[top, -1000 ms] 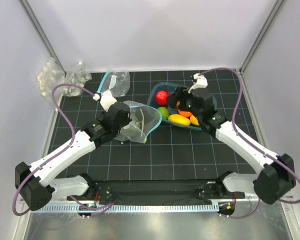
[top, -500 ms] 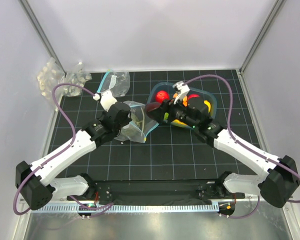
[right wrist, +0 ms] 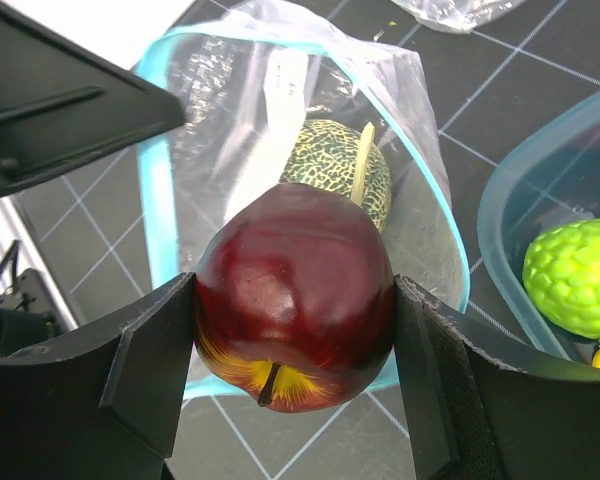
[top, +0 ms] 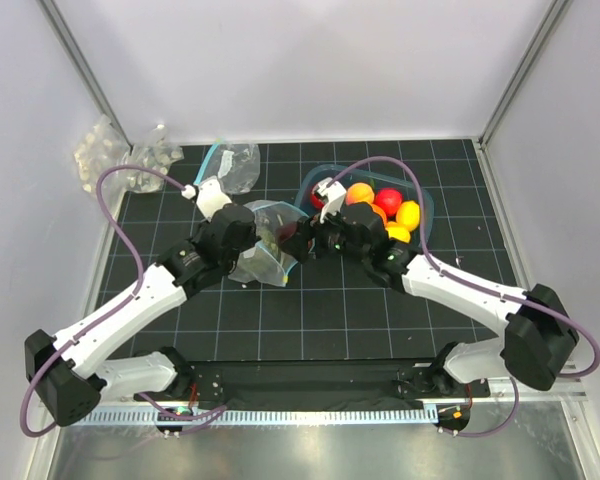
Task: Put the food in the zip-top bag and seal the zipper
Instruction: Place the fake fruit in the zipper food storage bag.
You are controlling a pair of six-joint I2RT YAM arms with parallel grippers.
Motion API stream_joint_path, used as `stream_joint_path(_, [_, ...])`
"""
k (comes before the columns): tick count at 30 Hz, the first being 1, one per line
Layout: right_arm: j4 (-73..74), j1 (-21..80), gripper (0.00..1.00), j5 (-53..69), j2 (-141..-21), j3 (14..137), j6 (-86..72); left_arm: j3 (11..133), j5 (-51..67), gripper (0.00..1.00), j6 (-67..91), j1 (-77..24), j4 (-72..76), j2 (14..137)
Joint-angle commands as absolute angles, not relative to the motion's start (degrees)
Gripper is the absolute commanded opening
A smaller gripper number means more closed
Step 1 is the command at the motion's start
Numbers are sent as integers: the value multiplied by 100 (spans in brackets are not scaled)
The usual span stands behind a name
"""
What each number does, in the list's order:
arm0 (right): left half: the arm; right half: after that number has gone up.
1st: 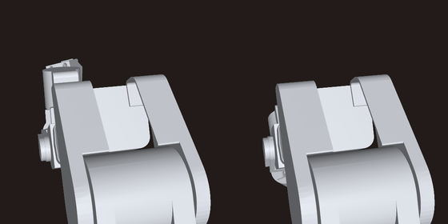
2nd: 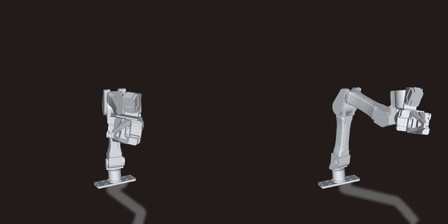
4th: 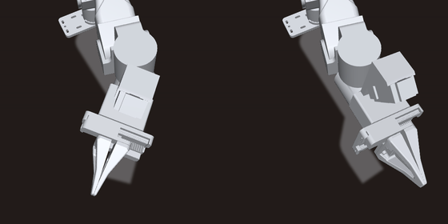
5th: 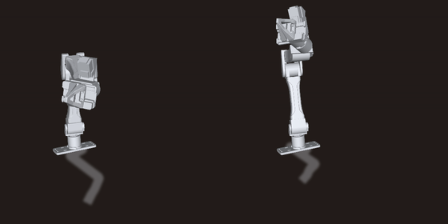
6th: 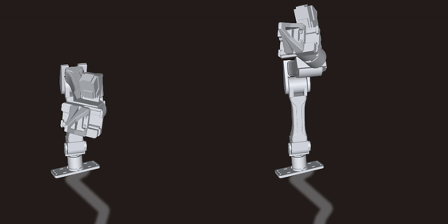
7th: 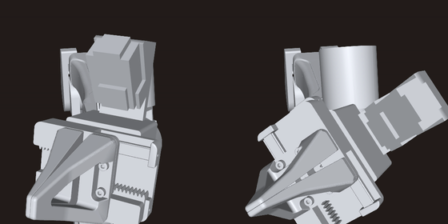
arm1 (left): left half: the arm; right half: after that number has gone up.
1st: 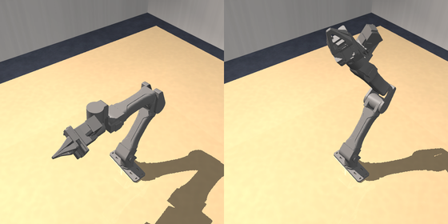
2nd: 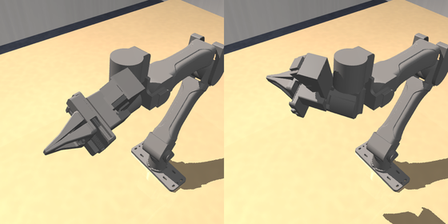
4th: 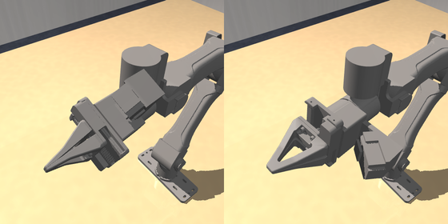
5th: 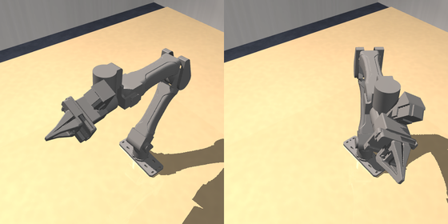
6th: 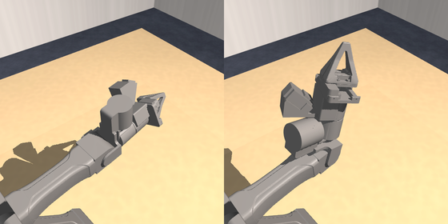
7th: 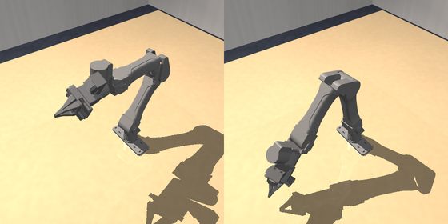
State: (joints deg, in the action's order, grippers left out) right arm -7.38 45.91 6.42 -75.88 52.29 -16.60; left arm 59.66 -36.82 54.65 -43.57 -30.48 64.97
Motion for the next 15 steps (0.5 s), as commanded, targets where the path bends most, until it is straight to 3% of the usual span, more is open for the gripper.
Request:
stream_joint_path(1, [-1203,4614,27,378,-7742,5546,-1643,5924,-3446,0,4863,-4333,-2427,6153])
stream_joint_path(5, [-1529,4684,25,229,-7857,5555,-1775,5406,-2962,0,4475,-4342,-1550,5635])
stream_joint_path(15, [-2751,4992,22,-677,-8603,5826,-1626,5212,-3164,0,4395,-4333,-1494,5326])
